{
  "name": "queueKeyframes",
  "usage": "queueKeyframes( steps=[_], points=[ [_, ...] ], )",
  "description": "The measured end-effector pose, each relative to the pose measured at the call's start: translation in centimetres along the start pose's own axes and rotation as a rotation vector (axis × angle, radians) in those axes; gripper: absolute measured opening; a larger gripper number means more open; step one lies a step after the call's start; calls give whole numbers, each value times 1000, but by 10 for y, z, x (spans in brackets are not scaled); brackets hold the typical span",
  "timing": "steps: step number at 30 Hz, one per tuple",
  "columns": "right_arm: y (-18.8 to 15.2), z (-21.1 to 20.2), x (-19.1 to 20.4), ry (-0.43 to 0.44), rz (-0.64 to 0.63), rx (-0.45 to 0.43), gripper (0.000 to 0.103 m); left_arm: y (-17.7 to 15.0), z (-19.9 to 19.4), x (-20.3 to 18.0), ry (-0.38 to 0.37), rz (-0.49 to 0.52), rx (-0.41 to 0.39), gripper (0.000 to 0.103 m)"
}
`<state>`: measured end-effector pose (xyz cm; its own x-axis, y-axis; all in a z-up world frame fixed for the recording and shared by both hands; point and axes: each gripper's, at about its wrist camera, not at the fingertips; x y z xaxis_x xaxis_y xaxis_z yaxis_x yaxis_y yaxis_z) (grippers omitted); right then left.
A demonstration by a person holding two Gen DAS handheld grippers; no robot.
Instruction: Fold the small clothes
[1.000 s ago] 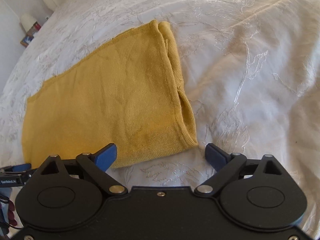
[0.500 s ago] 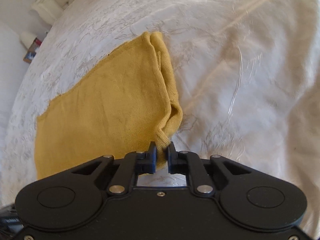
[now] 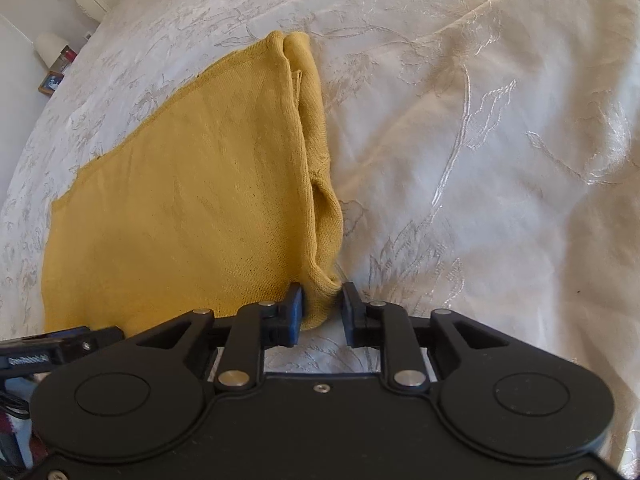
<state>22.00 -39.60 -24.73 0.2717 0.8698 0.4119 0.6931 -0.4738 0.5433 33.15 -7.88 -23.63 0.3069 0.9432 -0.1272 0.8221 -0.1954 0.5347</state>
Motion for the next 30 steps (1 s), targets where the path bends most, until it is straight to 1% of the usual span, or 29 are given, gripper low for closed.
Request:
queueKeyframes(
  steps=[1, 2, 3, 4, 6, 10, 12, 13, 18, 23, 25, 26, 28, 30],
  points=[
    [0, -1, -2, 13, 8, 3, 38, -2, 1, -2, 6, 22, -3, 103],
    [1, -1, -4, 28, 15, 6, 44, -4, 1, -4, 11, 33, -4, 103],
    [2, -2, -5, 44, 19, 9, 52, -4, 2, -4, 14, 35, -4, 103],
    [3, -3, -6, 70, 26, 14, 57, -4, 2, -4, 15, 31, -4, 103],
    [6, -7, -7, 113, 28, 13, 79, -4, 4, -3, 16, 19, -3, 103],
    [22, -23, -7, 174, -14, -45, 81, -4, 4, -3, 27, -11, -14, 103],
    [34, -24, -9, 200, -21, -67, 88, -4, 4, -5, 37, -10, -15, 103],
    [41, -21, -11, 213, -22, -70, 90, -4, 5, -6, 43, -8, -15, 103],
    [70, 9, -16, 281, -9, -35, 91, 1, 10, -10, 69, -2, 12, 103],
    [80, 51, -12, 353, -40, 69, 91, 5, 15, -13, 82, -5, 32, 103],
    [79, 63, -9, 370, -67, 101, 93, 5, 16, -13, 85, -6, 30, 103],
    [79, 68, -6, 381, -82, 108, 96, 5, 15, -13, 88, -6, 27, 103],
    [80, 73, -1, 409, -98, 111, 101, 3, 14, -15, 95, -5, 18, 103],
    [81, 78, 4, 427, -109, 103, 103, -1, 13, -17, 102, -1, 9, 103]
  ],
)
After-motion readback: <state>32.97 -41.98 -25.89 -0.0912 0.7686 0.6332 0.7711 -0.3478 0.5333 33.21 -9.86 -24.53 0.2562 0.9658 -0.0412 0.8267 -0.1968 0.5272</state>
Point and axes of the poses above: each gripper's, at about its wrist camera, not at the fingertips, and z roughly the way its jaws point, x to its left, y to its top, and after that the axes turned 15 degrees about -x, right-handed
